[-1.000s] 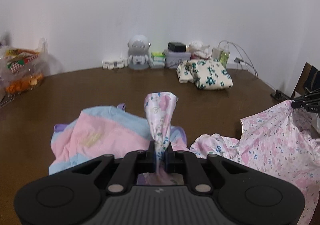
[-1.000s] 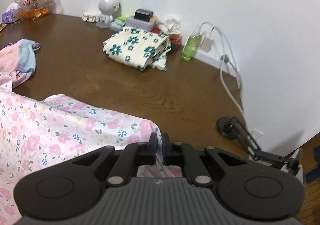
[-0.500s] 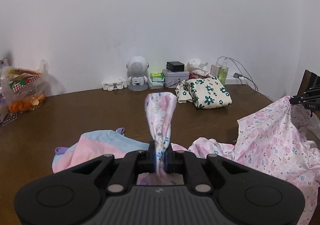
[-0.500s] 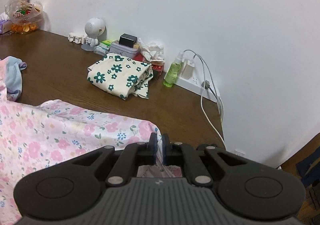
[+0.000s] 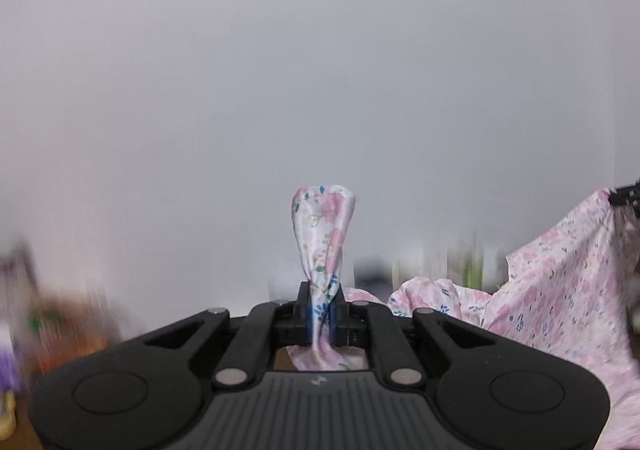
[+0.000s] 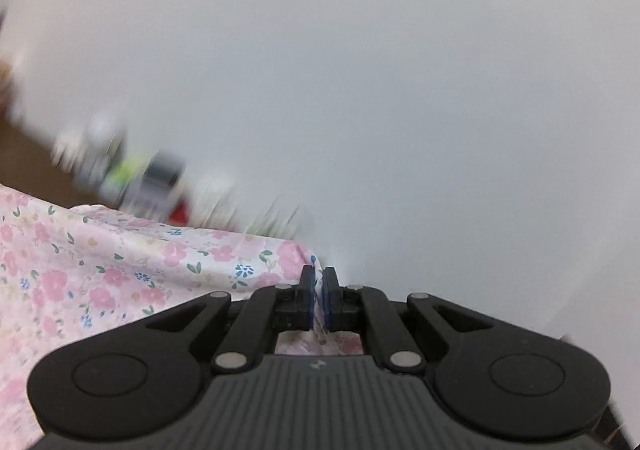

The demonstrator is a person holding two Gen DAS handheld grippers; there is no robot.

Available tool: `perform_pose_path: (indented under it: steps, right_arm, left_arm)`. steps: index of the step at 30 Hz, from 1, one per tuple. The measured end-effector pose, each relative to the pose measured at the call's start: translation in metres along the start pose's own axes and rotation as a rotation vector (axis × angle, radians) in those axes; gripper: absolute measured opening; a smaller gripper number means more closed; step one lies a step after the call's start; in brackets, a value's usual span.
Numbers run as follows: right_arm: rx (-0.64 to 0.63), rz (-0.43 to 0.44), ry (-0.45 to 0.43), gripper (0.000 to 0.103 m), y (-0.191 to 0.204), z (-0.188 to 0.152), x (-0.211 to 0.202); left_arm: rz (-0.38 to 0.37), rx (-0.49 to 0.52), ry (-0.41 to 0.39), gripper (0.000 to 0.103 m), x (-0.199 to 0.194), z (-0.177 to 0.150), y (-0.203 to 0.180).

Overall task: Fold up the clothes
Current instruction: 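Grasp the dress edge with the left gripper while the right gripper holds another edge, lift and shake, then lay the dress flat on the table and open both grippers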

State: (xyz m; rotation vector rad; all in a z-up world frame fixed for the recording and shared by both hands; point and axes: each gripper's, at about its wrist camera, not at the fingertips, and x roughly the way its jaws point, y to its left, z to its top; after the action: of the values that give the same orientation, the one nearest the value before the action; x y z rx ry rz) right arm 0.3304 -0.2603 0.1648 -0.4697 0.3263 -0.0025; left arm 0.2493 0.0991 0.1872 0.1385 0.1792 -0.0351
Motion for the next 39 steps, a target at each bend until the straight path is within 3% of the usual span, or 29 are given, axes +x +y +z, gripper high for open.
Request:
perform_pose_path:
  steps: [2,4,6,8,9,11,14,16,18,19,20,22,26,29,31,35,39]
  right_arm:
    - [0.007,-0.047,-0.085,0.003,-0.021,0.025,-0.024]
    - [-0.016,-0.07,-0.152,0.003,-0.032,0.031,-0.051]
    - [-0.049,-0.077,-0.208,0.003,-0.038,0.03,-0.078]
    - [-0.115,-0.033,-0.228,0.003,-0.028,0.008,-0.104]
    - [-0.154,-0.012,-0.215,0.003,-0.019,-0.007,-0.112]
    - [-0.207,0.073,-0.132,0.003,0.004,-0.055,-0.122]
    - [-0.22,0.234,0.05,0.003,0.036,-0.133,-0.127]
    - [-0.194,0.347,0.191,0.005,0.056,-0.182,-0.127]
    - [-0.132,0.439,0.306,0.02,0.068,-0.217,-0.129]
    - [-0.092,0.47,0.331,0.03,0.07,-0.225,-0.134]
    - [-0.052,0.498,0.349,0.043,0.07,-0.232,-0.139]
    - [0.023,0.535,0.312,0.047,0.064,-0.229,-0.151]
    - [0.065,0.635,0.207,0.069,0.059,-0.199,-0.168]
    - [0.042,0.729,0.171,0.071,0.076,-0.183,-0.174]
    - [0.017,0.731,0.169,0.071,0.09,-0.175,-0.173]
    - [-0.003,0.61,0.227,0.071,0.106,-0.181,-0.154]
    - [0.068,0.518,0.307,0.071,0.103,-0.206,-0.129]
  left_arm:
    - [0.002,0.027,-0.12,0.006,-0.025,0.022,0.002]
    - [0.014,0.077,-0.183,0.006,-0.049,0.026,0.001]
    - [-0.009,0.127,-0.167,0.006,-0.072,0.001,-0.004]
    - [-0.032,0.178,-0.151,0.006,-0.095,-0.024,-0.008]
    - [-0.044,0.203,-0.141,0.007,-0.107,-0.037,-0.011]
    - [-0.096,0.234,-0.045,0.007,-0.125,-0.089,-0.021]
    - [-0.182,0.213,0.194,0.009,-0.138,-0.169,-0.032]
    - [-0.195,0.152,0.255,0.011,-0.146,-0.182,-0.027]
    - [-0.208,0.09,0.317,0.017,-0.154,-0.196,-0.021]
    - [-0.215,0.059,0.347,0.032,-0.157,-0.202,-0.019]
    - [-0.221,0.028,0.378,0.04,-0.161,-0.209,-0.016]
    - [-0.234,-0.032,0.435,0.064,-0.169,-0.222,-0.011]
    - [-0.218,0.003,0.372,0.072,-0.178,-0.205,-0.013]
    - [-0.207,0.013,0.357,0.072,-0.184,-0.198,-0.019]
    - [-0.196,0.014,0.356,0.072,-0.181,-0.198,-0.022]
    - [-0.166,0.001,0.324,0.072,-0.182,-0.202,-0.021]
    - [-0.135,-0.047,0.282,0.067,-0.174,-0.201,-0.02]
